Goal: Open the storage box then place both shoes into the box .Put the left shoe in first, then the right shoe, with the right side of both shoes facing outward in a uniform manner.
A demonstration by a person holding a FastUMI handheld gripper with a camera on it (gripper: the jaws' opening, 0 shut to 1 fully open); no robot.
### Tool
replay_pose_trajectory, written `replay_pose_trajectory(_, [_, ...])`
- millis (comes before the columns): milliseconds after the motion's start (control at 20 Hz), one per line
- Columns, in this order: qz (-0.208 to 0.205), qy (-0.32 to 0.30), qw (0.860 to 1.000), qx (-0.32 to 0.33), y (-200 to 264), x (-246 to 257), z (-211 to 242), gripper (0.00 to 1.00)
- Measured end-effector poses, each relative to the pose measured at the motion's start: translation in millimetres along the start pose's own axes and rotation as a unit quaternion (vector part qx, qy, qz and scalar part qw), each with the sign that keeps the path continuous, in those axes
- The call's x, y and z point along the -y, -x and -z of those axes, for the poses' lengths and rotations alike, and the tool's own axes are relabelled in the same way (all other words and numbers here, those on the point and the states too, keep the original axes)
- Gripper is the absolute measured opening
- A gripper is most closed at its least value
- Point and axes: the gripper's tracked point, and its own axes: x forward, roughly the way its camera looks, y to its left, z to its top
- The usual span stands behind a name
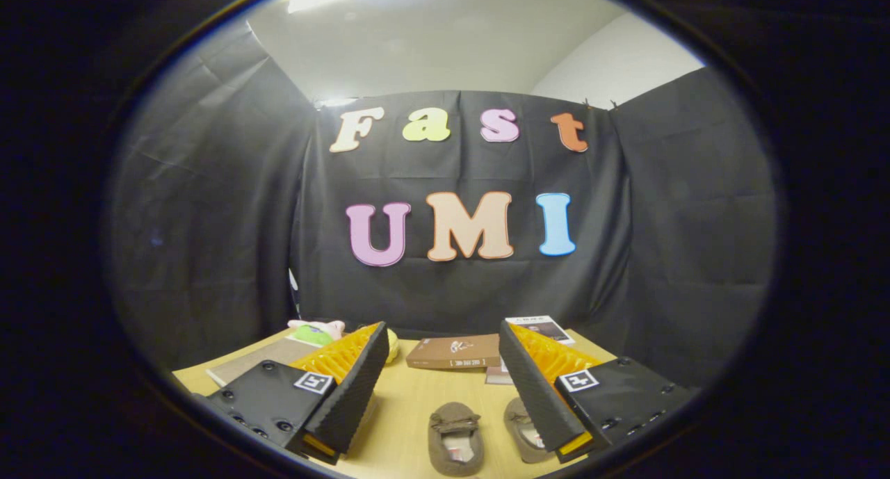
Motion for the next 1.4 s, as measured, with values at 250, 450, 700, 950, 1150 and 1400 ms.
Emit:
replay_pose_trajectory(250, [-0.023,-0.021,0.999,-0.016,-2,-3,11,1.00])
replay_pose_trajectory(450, [-0.093,-0.077,0.991,-0.053,0,-29,28,1.00])
replay_pose_trajectory(700, [-0.159,-0.157,0.967,-0.118,2,-55,65,1.00])
replay_pose_trajectory(950, [-0.213,-0.260,0.923,-0.190,5,-84,103,1.00])
replay_pose_trajectory(1150, [-0.240,-0.344,0.875,-0.243,7,-101,130,1.00])
replay_pose_trajectory(1400, [-0.244,-0.448,0.811,-0.288,6,-115,159,1.00])
